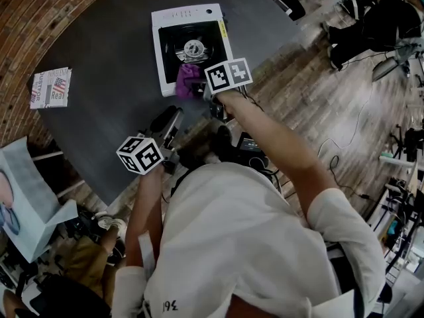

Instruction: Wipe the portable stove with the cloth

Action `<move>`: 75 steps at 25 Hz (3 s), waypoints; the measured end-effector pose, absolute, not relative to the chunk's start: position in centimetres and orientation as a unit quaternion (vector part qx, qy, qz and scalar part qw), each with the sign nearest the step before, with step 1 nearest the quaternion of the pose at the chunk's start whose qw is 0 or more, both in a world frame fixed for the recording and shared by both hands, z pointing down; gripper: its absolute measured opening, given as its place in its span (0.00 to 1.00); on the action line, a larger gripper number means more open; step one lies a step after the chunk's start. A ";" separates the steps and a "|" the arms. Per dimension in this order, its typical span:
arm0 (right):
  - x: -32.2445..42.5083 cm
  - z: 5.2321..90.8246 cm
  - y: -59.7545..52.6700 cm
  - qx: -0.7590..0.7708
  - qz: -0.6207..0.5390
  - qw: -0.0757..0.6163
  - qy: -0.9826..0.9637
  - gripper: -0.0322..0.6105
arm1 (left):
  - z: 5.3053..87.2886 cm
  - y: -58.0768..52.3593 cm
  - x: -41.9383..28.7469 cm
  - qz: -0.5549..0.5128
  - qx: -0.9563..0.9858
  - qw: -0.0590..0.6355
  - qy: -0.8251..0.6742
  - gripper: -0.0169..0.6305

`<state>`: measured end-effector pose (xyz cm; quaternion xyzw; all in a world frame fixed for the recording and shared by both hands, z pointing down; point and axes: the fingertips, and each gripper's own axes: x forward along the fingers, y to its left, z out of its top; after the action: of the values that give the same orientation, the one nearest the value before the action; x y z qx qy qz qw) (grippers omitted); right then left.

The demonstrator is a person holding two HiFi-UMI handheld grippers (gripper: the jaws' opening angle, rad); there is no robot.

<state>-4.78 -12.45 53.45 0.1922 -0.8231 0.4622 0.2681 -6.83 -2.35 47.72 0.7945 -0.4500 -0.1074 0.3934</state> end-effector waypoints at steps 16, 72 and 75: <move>1.9 53.8 -14.8 0.252 0.512 0.240 -0.785 0.22 | 47.2 -4.1 -3.1 -0.092 0.809 0.392 -0.428 0.20; -8.0 55.2 -4.7 0.129 0.178 0.340 -0.915 0.22 | 49.0 2.3 -10.5 -0.075 0.781 0.397 -0.477 0.20; -9.1 55.7 -4.6 0.135 0.153 0.353 -0.913 0.22 | 49.1 2.9 -11.1 -0.076 0.777 0.398 -0.482 0.20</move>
<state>-9.10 -4.58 55.73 0.1347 -0.9131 0.1530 0.3531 -11.10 2.85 49.12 0.7768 -0.4819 -0.0759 0.3982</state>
